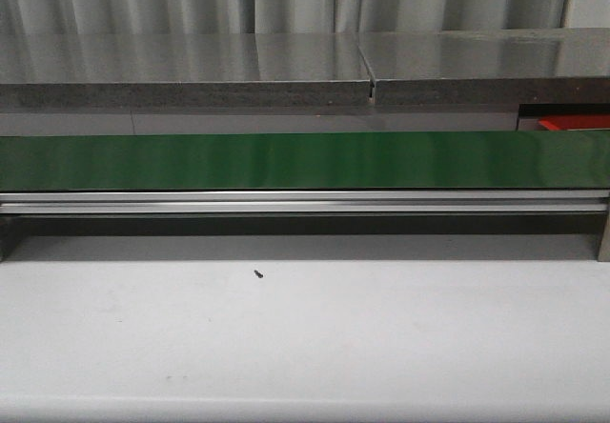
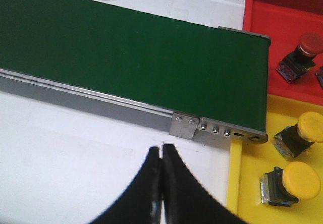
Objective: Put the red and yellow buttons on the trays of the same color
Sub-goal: 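Grasp a red-capped button with the left gripper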
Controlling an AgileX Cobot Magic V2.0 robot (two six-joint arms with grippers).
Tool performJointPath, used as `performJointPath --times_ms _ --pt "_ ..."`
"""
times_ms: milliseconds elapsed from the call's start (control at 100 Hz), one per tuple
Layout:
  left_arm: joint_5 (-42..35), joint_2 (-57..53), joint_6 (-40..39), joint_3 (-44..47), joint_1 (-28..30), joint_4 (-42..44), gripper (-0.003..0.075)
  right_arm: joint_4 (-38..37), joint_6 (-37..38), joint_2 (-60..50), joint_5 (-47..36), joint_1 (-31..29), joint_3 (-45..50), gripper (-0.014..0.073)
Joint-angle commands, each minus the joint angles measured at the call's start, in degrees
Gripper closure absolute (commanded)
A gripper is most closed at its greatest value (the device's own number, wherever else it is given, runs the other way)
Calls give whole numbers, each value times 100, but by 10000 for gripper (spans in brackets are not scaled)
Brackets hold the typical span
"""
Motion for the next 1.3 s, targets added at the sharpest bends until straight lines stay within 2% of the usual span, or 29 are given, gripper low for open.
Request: performJointPath --times_ms 0,340,440,580,840,910,980,1290 --pt "-175 -243 -87 -264 -48 -130 81 105 -46 -60 -290 -8 -158 662" --pt "57 103 -359 -651 -60 0 81 105 -46 -60 -290 -8 -158 662" --pt "3 103 -359 -651 -60 26 106 105 -46 -60 -290 -8 -158 662" --pt "-40 103 -359 -651 -60 36 240 105 -46 -60 -290 -8 -158 662" --pt "-40 103 -359 -651 -60 62 622 105 -46 -60 -290 -8 -158 662" --pt "-30 103 -359 -651 -60 62 697 105 -46 -60 -290 -8 -158 662" --pt "85 79 -359 -651 -60 51 739 105 -46 -60 -290 -8 -158 662" --pt "870 -569 -359 -651 -113 -190 739 105 -46 -60 -290 -8 -158 662"
